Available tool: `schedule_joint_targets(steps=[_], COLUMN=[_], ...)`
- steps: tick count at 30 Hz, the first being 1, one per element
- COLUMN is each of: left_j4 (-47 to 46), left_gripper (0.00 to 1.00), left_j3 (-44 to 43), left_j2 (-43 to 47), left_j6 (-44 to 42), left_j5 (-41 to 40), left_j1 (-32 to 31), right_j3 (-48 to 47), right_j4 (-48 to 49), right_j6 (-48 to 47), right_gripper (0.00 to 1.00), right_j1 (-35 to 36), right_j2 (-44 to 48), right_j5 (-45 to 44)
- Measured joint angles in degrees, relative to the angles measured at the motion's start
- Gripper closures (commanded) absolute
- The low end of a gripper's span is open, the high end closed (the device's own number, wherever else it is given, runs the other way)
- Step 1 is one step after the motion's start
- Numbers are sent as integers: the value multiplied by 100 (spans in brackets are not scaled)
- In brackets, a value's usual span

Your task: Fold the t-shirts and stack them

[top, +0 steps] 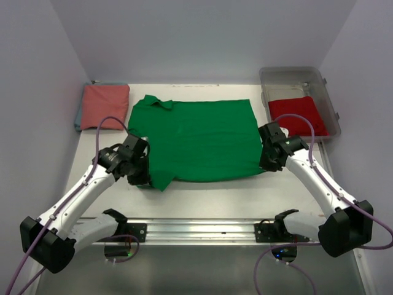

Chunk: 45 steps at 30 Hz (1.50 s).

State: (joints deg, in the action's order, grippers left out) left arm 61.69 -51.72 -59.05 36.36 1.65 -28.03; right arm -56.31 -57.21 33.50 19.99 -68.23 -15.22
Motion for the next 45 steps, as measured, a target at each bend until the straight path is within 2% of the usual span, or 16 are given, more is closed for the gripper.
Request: schedule_joint_targets(steps=[5,11,22,34,45], left_j4=[197,221,-330,-938,-1158], left_gripper=[96,94,94,96,97], left_j3=[-35,-251,-758,-1276,-1696], left_j2=[9,-319,-1539,-2638,-3176], left_j6=[9,-4,-334,-807,-927], left_j5=[-116,-614,-1585,-1926,-1915], left_j1=[0,0,120,750,883], right_j3=[46,17,-850,-2479,-2588], right_j4=[-81,-17,463,793,835], right_j6=[-7,-13,-125,-155,-155], right_gripper=[100,100,100,100,100], right_j1=[-2,-2,-22,-234,-367], right_j2=[42,-179,-1788,-3705,-4028], right_j5=[44,-4,-492,-940,-979])
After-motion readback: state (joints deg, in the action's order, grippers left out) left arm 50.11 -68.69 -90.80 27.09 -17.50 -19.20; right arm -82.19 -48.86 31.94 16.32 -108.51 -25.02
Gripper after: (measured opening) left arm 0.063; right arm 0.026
